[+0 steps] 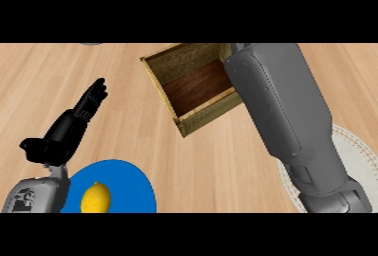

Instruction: Pick the tomato from the placemat and place it in the basket

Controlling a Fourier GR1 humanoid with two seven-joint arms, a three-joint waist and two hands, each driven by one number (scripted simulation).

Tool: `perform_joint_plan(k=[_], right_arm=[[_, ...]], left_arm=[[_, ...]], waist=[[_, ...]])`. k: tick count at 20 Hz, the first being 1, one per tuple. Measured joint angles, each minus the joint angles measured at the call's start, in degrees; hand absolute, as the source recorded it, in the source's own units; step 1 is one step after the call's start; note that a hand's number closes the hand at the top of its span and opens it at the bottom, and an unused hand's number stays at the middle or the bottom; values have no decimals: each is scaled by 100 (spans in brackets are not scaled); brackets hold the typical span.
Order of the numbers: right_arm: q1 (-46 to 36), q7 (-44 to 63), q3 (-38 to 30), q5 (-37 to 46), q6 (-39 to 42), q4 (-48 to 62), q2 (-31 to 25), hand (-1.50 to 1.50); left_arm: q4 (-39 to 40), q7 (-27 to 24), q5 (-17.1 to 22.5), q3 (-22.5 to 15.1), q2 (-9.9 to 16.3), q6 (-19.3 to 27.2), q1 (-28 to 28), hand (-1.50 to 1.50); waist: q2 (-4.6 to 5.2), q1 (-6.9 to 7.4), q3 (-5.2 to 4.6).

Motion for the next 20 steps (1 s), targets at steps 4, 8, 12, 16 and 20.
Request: perform_joint_plan(k=[4,8,12,16,20], right_arm=[[378,-190,-40,178,-204,-159,-132,150],[621,-247,-273,252,-690,-311,-159,-150],[627,-435,-406,223,-945,-84,-188,-150],[523,-652,-470,48,-1006,-1,-265,-150],[342,-947,-629,-282,-1186,-21,-352,-150]], left_arm=[[-23,0,-16,0,-13,-13,30,0],[24,3,38,72,27,-63,-25,0],[-199,149,38,39,-17,-50,36,0],[-216,102,76,90,20,-135,110,0],[-180,28,0,40,-40,-99,147,0]], waist=[[-1,-5,-1],[4,-1,1],[4,25,0],[5,25,0],[7,25,0]])
